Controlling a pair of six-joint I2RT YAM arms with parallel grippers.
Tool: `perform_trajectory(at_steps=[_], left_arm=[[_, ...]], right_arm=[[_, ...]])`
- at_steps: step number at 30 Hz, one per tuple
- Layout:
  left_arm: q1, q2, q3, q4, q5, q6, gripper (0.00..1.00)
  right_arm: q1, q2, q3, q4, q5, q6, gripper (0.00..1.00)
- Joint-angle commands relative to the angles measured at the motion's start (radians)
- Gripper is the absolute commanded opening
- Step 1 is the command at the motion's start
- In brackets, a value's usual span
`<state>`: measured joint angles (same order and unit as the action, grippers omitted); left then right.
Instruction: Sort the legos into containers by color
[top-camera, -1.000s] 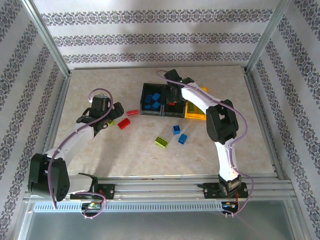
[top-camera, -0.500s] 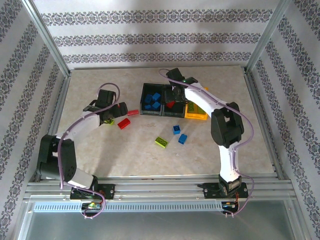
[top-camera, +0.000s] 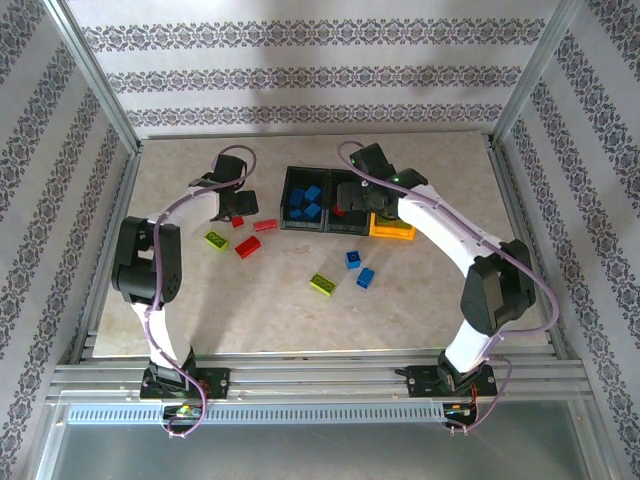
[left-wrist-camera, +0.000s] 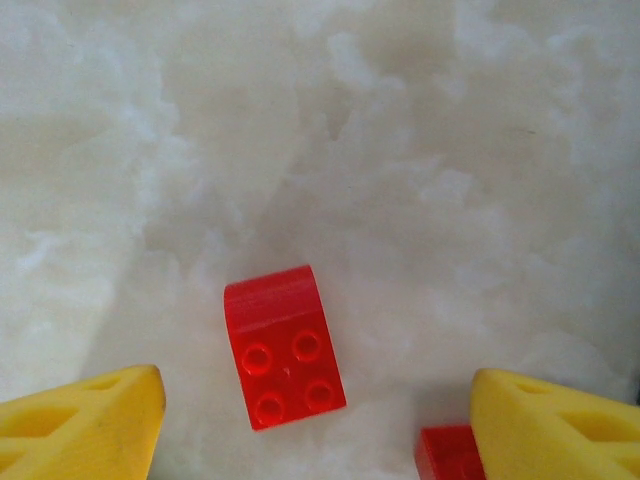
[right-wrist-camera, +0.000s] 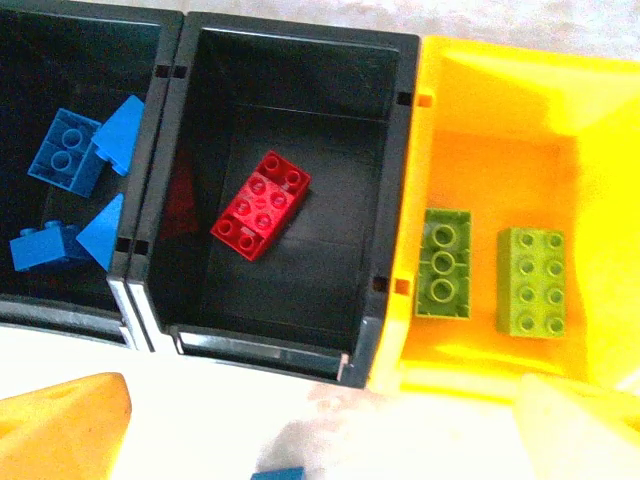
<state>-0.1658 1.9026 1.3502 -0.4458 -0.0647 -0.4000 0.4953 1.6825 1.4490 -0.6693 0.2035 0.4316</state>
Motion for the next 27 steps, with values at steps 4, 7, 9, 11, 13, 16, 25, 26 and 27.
perform_trajectory(at_steps=[4,7,9,11,13,16,25,26,27], left_arm=[[0.031,0.087,0.096,-0.100,-0.010,0.023,0.73],[0.040,0.116,0.118,-0.112,0.004,0.021,0.70],[0.044,0.132,0.125,-0.119,0.013,0.021,0.69],[0.048,0.144,0.130,-0.125,0.017,0.022,0.67],[0.052,0.151,0.128,-0.128,0.019,0.021,0.66],[0.054,0.157,0.122,-0.130,0.022,0.024,0.65],[0.054,0.179,0.119,-0.139,0.023,0.033,0.56],[0.055,0.181,0.119,-0.141,0.025,0.035,0.54],[0.055,0.183,0.118,-0.140,0.026,0.035,0.53]], right_arm=[[0.016,-0.095,-0.073,0.010,0.050,0.053,0.98],[0.021,-0.114,-0.091,0.008,0.059,0.061,0.98],[0.023,-0.122,-0.099,0.009,0.063,0.066,0.98],[0.023,-0.127,-0.103,0.007,0.065,0.071,0.98],[0.025,-0.129,-0.104,0.008,0.063,0.076,0.98],[0.026,-0.129,-0.105,0.011,0.061,0.079,0.98],[0.032,-0.109,-0.088,0.013,0.054,0.085,0.98],[0.034,-0.109,-0.087,0.013,0.054,0.084,0.98],[0.034,-0.109,-0.087,0.013,0.054,0.085,0.98]])
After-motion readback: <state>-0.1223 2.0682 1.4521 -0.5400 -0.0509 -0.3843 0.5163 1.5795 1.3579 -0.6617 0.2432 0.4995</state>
